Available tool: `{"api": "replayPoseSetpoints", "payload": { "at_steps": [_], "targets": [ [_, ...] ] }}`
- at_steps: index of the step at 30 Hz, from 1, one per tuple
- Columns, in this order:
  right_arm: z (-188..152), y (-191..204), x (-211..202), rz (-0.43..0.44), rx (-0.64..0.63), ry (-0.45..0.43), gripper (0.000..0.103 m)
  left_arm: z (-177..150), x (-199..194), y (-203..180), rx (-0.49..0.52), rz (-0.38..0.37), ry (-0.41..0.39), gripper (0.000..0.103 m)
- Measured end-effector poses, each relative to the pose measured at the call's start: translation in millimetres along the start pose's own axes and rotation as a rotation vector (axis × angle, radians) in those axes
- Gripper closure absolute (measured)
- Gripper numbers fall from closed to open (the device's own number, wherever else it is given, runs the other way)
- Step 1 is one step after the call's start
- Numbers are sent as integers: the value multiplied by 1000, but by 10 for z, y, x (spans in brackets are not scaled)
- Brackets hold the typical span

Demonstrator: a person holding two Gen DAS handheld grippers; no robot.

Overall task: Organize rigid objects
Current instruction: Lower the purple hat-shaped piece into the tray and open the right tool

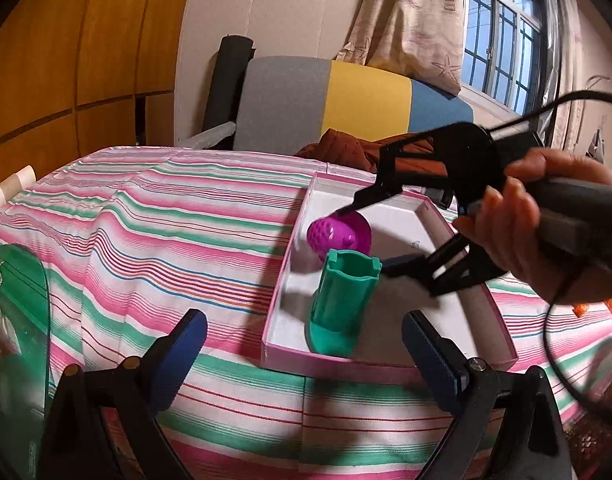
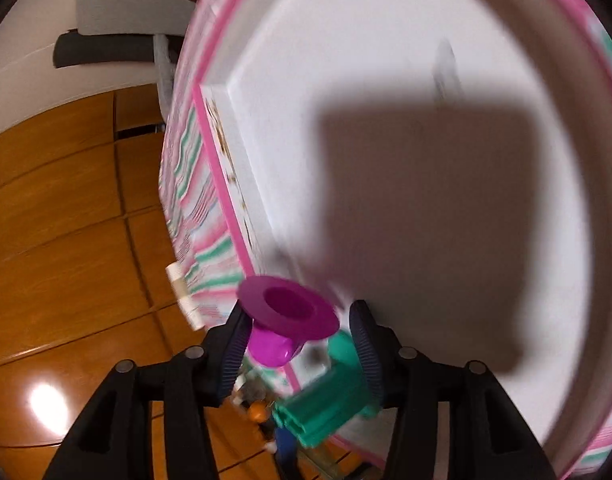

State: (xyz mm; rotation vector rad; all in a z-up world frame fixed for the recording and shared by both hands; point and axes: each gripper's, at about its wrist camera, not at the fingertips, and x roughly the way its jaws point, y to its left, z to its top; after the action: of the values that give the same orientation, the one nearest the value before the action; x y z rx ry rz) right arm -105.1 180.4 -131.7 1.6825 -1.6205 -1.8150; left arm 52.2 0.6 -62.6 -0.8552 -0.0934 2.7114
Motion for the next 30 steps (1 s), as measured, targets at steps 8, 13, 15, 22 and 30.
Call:
{"api": "replayPoseSetpoints", "payload": {
  "at_steps": [8, 13, 15, 22, 30],
  "targets": [
    [-83, 494, -437, -241, -386, -282, 44, -31, 39, -31, 10, 4, 16, 5],
    [-215, 527, -573, -265, -477, -313, 44, -55, 51, -106, 35, -1, 24, 5],
    [-248, 517, -620, -261, -486, -326, 44, -61, 72, -122, 44, 9, 34, 5],
    [-402, 451, -916, -233, -516, -427, 43, -80, 61, -191, 85, 31, 36, 3],
    [-533, 340, -1597, -334, -620, -630, 41, -97, 60, -224, 122, 87, 39, 1]
  ]
}}
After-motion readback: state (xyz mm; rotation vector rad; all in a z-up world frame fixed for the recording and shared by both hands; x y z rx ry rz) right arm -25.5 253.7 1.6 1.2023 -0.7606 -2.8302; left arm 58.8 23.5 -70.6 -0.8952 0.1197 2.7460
